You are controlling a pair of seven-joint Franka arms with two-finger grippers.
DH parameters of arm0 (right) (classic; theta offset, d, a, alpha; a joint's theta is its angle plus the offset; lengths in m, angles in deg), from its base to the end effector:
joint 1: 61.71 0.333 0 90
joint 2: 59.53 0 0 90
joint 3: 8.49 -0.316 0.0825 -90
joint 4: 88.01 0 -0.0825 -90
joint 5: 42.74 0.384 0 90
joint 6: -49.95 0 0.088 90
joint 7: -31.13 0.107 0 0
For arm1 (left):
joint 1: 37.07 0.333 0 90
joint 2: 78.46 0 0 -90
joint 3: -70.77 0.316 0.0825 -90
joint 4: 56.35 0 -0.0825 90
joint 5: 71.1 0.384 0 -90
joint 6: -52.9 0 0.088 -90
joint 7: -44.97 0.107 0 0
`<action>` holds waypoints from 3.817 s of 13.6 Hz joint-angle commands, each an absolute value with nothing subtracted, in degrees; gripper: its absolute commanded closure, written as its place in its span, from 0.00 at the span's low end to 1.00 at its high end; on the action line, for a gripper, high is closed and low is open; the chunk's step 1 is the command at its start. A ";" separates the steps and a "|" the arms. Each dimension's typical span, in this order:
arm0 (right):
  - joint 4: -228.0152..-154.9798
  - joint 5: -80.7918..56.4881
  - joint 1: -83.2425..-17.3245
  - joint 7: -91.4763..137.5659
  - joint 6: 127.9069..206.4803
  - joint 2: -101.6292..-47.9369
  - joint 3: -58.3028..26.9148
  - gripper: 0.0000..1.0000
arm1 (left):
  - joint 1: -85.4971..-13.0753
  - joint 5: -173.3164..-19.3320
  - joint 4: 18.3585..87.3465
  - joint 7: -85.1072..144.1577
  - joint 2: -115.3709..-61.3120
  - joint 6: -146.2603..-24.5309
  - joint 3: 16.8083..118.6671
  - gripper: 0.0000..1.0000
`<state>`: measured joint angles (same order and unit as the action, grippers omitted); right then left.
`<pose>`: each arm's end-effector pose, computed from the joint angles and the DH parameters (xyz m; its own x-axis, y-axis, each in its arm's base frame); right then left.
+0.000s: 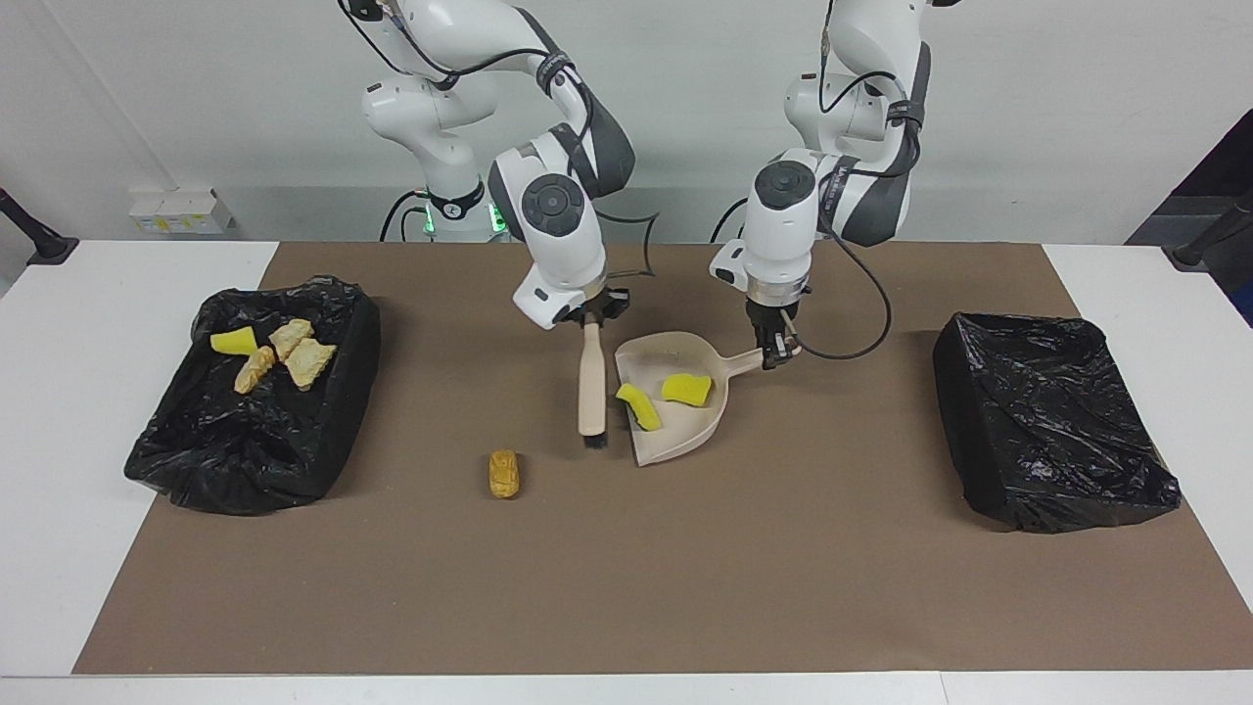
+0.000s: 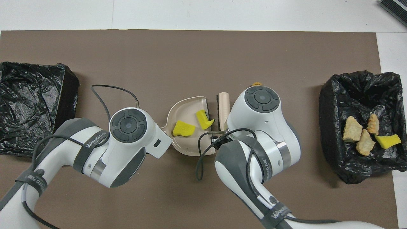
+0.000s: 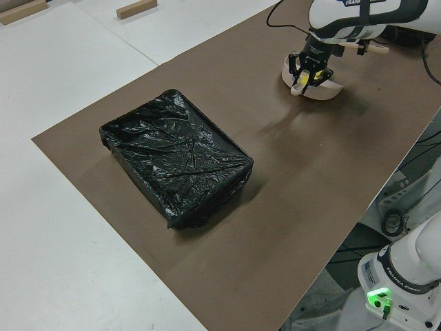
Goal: Sweep and dump trash in bin
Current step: 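Sweep the sponge and bread pieces into the dustpan with the brush, then carry the dustpan to the black bag while the right gripper withdraws, then tilt the dustpan over the black bag with the left gripper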
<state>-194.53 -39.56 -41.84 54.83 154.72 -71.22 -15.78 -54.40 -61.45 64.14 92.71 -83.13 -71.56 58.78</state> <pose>0.5180 0.2673 0.3935 0.9696 0.0361 -0.2420 0.0434 -0.9988 0.0248 0.4888 -0.2658 0.3808 0.1327 -0.9861 -0.0996 -0.9896 -0.1262 -0.0697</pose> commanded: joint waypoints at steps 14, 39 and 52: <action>-198.41 -46.97 -51.35 40.00 166.40 -76.48 -16.67 1.00 | -52.89 -61.26 63.45 83.99 -86.72 -77.97 58.64 1.00; -202.35 -32.81 -33.34 63.00 161.38 -69.90 -18.69 1.00 | -34.37 -61.78 63.27 124.91 -75.74 -73.59 58.55 1.00; -204.73 -32.81 -16.62 78.33 164.92 -71.66 -18.51 0.00 | -4.99 -62.17 51.23 148.86 -77.58 -71.72 61.80 1.00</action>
